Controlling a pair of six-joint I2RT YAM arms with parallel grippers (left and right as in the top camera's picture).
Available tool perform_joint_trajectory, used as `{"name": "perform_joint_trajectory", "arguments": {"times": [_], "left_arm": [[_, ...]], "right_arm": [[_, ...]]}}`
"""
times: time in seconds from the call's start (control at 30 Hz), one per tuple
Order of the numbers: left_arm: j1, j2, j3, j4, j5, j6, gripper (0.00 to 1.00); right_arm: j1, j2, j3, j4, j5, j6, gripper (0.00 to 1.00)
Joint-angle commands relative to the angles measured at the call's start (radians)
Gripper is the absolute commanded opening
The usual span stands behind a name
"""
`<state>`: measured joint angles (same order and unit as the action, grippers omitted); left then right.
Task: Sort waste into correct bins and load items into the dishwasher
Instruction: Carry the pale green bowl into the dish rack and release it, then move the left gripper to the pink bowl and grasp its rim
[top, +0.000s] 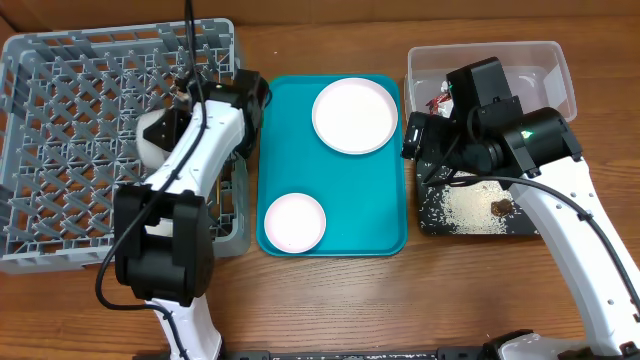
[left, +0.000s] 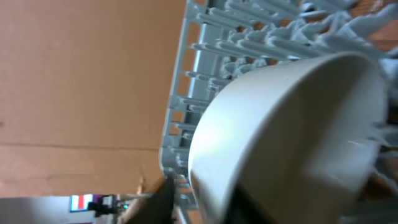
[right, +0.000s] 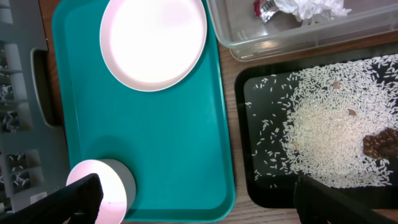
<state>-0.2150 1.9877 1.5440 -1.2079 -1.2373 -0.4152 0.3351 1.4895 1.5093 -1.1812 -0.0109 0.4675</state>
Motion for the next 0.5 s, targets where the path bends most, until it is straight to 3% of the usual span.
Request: {"name": "perform_joint_trajectory", "arguments": {"times": [0.0,0.13,0.3,0.33,0.4,0.47], "left_arm": [[-0.031,0.019,-0.004,0.0,0.05,-0.006,0.37],[-0.07,0.017,-0.001,0.005,0.077,-0.008,0.5],[-0.088,-0.003,0.022,-0.013,0.154,-0.011,0.59],[-0.091,-0.01,0.04,-0.029,0.181,-0.01,0.66],[-0.099,-0.026,0.089,-0.068,0.248,-0.01,0.98],[-0.108,-0.045,0.158,-0.113,0.338,-0.01,1.0]], "right_arm": [[-0.002,-0.008,0.008,0.001,0.01,0.005,1.0],[-0.002,-0.008,0.008,-0.003,0.009,0.005,1.0],[-0.002,-0.008,0.008,-0.008,0.009,0.005,1.0],[-0.002,-0.008,0.008,-0.01,0.009,0.005,1.0],[-0.002,-0.008,0.008,-0.011,0.009,0.005,1.0],[-0.002,-0.008,0.008,-0.01,0.009,0.005,1.0]]}}
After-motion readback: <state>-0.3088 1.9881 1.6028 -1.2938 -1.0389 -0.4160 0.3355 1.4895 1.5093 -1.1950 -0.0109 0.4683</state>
